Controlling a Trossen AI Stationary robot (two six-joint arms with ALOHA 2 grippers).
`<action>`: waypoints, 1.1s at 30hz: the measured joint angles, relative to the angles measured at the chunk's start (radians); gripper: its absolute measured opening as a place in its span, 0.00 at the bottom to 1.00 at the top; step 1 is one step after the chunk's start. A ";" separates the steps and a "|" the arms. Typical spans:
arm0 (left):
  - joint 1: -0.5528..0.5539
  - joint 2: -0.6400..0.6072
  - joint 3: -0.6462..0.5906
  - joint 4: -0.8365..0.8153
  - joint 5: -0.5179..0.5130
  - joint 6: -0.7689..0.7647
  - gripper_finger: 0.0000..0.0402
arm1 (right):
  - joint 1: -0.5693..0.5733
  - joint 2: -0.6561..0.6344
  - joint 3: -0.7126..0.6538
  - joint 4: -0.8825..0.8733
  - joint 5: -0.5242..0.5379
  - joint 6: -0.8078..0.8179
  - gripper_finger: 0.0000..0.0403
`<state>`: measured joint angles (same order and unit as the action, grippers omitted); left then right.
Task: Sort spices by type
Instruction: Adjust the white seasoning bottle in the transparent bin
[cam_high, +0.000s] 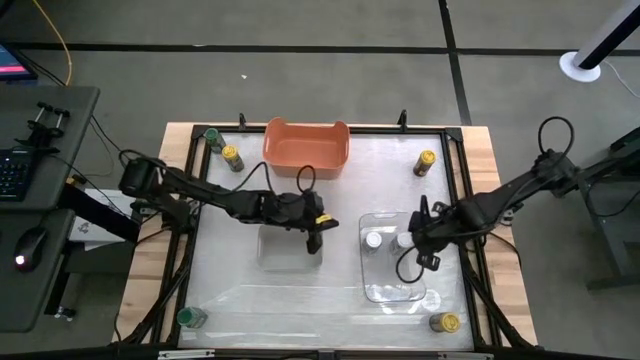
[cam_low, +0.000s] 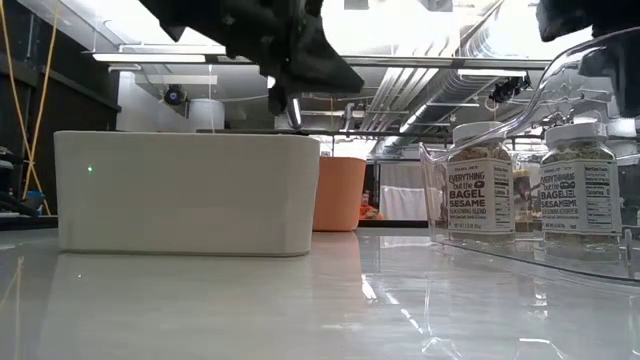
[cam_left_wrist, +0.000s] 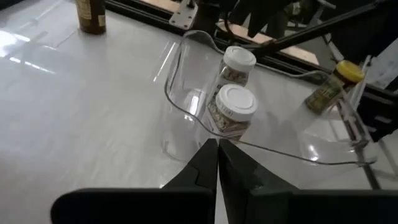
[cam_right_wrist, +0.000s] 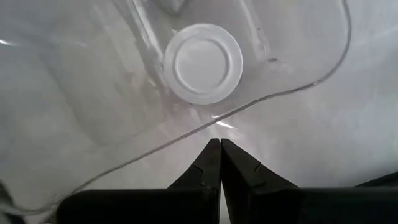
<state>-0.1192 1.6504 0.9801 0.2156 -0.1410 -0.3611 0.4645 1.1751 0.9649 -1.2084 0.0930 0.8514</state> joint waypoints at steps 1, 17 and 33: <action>0.000 0.016 0.009 0.000 0.000 0.004 0.00 | -0.007 0.013 0.000 0.003 -0.002 -0.021 0.00; -0.002 0.205 0.112 -0.007 0.070 0.006 0.00 | -0.075 0.064 -0.006 0.030 -0.025 -0.182 0.00; -0.002 0.209 0.117 0.025 0.079 0.015 0.00 | -0.079 0.065 -0.078 0.145 -0.041 -0.232 0.00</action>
<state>-0.1207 1.8595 1.0973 0.2404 -0.0619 -0.3458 0.3859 1.2397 0.8867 -1.0636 0.0521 0.6195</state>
